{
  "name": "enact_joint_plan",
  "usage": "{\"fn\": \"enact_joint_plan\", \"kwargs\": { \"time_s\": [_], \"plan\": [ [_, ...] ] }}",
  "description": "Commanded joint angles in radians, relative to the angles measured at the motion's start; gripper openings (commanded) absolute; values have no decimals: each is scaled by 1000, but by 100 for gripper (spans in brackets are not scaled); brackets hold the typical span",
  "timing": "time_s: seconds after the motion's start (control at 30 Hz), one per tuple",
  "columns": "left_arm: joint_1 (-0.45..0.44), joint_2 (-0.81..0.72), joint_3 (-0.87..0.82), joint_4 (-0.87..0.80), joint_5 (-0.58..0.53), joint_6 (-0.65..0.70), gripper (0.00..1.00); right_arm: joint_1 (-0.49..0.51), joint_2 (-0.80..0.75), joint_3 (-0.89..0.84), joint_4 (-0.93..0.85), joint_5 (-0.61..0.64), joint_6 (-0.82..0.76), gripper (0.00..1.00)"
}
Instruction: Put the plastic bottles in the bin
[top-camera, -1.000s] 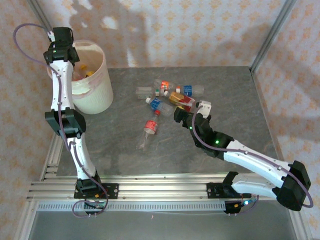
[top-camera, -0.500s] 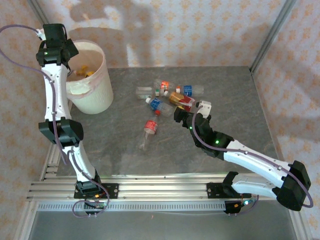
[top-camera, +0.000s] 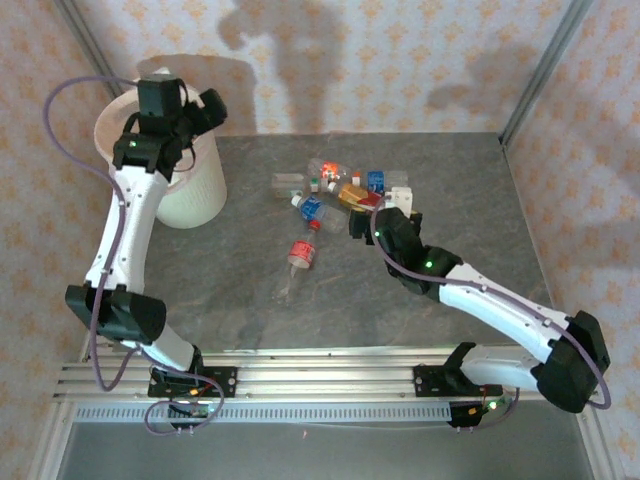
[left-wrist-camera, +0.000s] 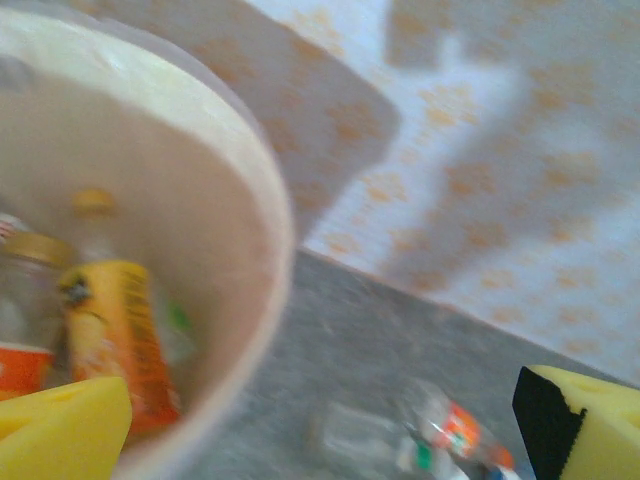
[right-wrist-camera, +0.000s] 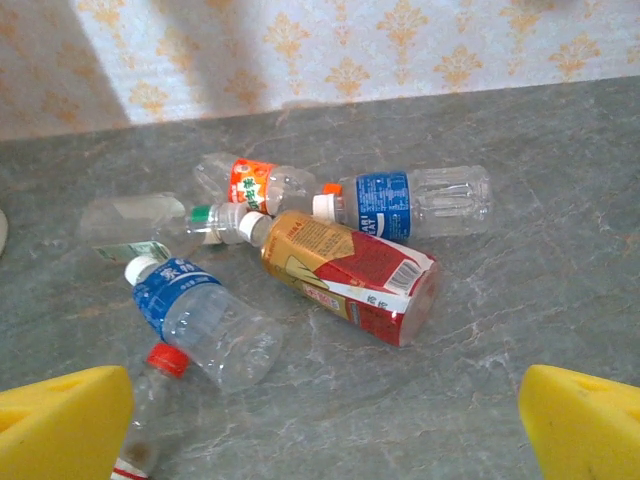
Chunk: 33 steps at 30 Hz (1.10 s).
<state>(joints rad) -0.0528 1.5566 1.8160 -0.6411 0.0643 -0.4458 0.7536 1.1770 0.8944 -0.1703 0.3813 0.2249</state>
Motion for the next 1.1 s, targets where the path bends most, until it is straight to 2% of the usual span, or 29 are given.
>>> {"fn": "enact_joint_plan", "kwargs": {
  "time_s": [0.0,0.1,0.2,0.33,0.47,0.6,0.73,0.9,1.07],
  "plan": [
    [-50,-69,-89,102,78,-73,100,-59,48,58,-78,-111,-94,99],
    [-111,-130,-182,133,140,-75,100,-133,99,93,-124,-202,-114,99],
    [-132,-180,-259,141,207,-114,100,-213,161,124,-169,-291,-127,99],
    [-139,-243,-373,162,256,-138,100,-298,266,179,-215,-478,-285,99],
    [-140,-300,-491,182,251,-185,100,-389,404,306,-322,-615,-471,99],
    [-153,-352,-611,238,301,-237,100,-431,560,455,-435,-614,-651,99],
    [-169,-405,-650,212,252,-240,100,-453,686,554,-477,-663,-827,99],
    [-170,-454,-686,198,201,-251,100,-467,821,703,-547,-641,-910,100],
    [-171,-453,-692,182,185,-260,100,-467,891,768,-564,-670,-951,99]
  ]
}}
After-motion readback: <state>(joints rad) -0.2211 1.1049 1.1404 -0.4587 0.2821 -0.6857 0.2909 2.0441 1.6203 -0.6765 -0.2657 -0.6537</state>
